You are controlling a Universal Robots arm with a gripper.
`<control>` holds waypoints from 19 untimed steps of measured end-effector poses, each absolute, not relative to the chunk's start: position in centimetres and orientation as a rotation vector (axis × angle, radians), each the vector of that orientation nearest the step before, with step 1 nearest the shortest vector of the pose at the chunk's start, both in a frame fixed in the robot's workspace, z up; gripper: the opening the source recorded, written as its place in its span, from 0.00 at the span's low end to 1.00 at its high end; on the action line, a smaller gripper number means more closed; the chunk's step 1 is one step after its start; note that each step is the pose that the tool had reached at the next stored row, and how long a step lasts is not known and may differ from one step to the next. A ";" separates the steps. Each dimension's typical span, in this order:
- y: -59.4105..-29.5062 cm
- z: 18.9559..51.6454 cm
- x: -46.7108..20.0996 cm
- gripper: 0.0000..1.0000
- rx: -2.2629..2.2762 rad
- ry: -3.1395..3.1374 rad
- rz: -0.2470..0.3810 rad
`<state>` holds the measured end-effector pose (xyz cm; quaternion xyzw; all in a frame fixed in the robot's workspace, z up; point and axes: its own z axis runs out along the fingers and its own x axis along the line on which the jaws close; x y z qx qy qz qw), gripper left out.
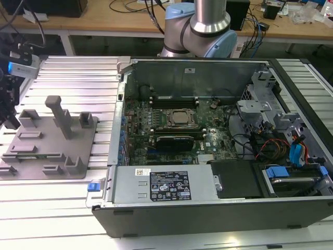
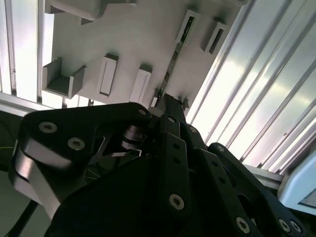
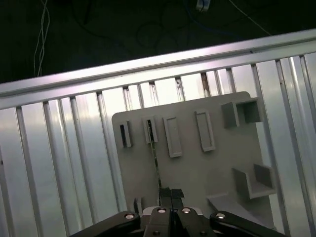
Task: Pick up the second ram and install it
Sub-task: 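Pick up the second ram and move it above second insertion slot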
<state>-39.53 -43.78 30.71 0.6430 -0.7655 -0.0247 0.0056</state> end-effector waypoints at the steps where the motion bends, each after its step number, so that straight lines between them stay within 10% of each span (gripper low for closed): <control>1: -43.8 30.6 -39.5 0.08 2.026 -2.385 -0.077; 19: -43.8 29.1 -39.6 0.08 2.078 -2.338 -0.077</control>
